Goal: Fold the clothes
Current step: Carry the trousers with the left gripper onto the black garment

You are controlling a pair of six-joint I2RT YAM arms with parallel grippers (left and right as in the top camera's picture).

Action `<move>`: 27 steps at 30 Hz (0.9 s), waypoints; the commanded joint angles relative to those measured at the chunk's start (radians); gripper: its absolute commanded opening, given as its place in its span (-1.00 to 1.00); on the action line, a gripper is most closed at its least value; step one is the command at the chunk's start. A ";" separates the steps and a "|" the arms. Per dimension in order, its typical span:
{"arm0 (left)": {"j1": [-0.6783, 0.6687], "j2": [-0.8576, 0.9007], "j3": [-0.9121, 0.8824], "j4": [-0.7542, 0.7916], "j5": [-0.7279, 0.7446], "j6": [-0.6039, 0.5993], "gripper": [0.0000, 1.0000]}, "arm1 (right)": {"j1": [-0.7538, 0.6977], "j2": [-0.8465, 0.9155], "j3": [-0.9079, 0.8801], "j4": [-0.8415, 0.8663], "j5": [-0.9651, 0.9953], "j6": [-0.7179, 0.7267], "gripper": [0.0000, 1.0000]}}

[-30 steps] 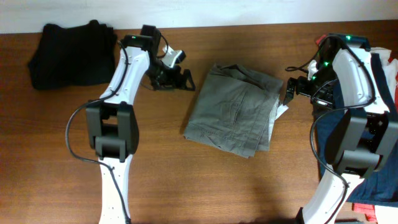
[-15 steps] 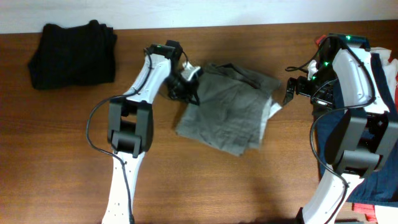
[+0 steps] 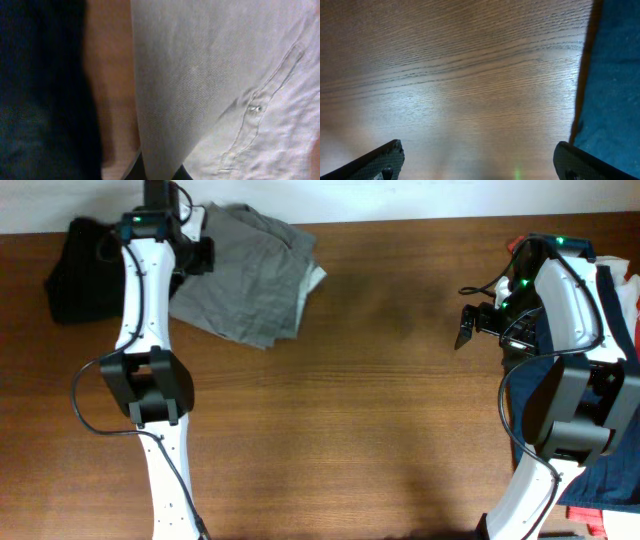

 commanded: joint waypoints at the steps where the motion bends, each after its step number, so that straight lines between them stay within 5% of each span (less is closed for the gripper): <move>1: 0.047 0.000 0.147 0.007 -0.008 -0.058 -0.99 | 0.000 -0.013 0.017 -0.003 0.009 0.007 0.97; 15: 0.178 -0.040 0.334 0.035 -0.019 -0.076 -0.99 | 0.000 -0.013 0.017 -0.003 0.009 0.007 0.97; 20: 0.201 -0.037 0.336 0.031 -0.231 -0.072 -0.99 | 0.000 -0.013 0.017 -0.003 0.009 0.007 0.97; 27: 0.325 0.058 0.336 0.106 -0.234 -0.072 -0.99 | 0.000 -0.013 0.017 -0.003 0.009 0.007 0.97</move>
